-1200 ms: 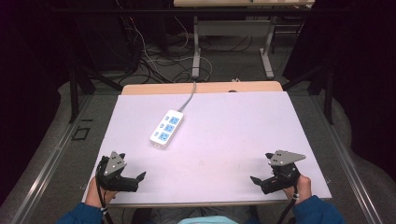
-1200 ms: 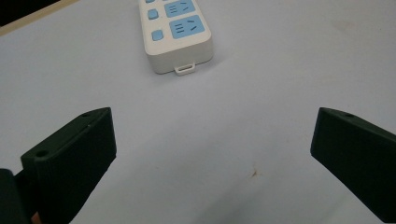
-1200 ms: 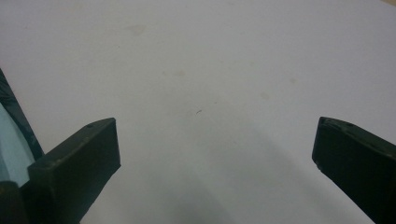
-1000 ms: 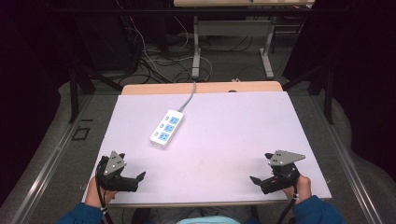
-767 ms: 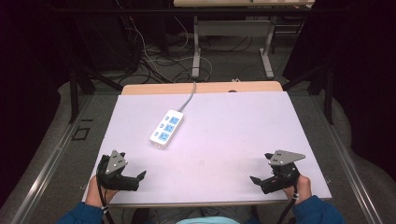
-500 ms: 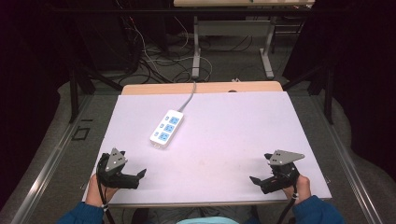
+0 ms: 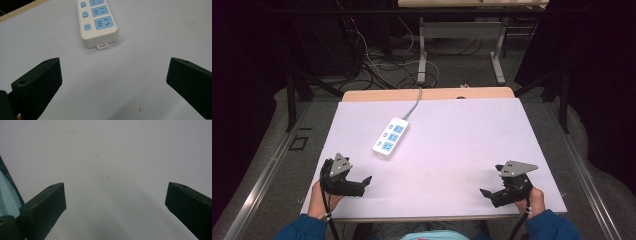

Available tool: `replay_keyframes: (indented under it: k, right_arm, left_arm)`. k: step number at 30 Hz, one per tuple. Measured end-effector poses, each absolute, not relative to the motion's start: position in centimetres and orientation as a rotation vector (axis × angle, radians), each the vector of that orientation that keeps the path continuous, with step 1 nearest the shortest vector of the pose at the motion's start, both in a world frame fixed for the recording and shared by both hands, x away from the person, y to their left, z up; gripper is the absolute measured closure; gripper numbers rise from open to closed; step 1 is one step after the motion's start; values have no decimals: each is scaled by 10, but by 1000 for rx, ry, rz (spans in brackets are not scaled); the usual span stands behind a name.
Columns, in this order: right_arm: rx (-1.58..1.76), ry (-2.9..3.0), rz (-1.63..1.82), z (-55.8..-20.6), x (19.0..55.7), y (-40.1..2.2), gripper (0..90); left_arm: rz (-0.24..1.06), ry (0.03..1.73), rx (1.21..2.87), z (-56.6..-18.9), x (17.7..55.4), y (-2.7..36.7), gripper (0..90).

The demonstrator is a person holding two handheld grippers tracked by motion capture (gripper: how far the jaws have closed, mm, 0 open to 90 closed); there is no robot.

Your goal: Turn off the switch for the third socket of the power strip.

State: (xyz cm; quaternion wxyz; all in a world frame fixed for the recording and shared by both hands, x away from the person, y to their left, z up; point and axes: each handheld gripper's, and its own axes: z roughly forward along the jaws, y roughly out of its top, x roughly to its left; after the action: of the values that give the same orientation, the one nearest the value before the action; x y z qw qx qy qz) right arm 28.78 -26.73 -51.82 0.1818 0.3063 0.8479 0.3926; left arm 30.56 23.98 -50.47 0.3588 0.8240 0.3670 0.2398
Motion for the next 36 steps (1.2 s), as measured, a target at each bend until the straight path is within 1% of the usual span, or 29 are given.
replay_keyframes:
  k: [24, 36]
  right_arm:
    - [869, 2416, 1075, -518, 288, -268, 35]
    - [846, 2407, 1075, -520, 289, -266, 37]
  left_arm:
    - [626, 979, 2081, -498, 335, 233, 0]
    - [614, 978, 2119, -497, 350, 229, 0]
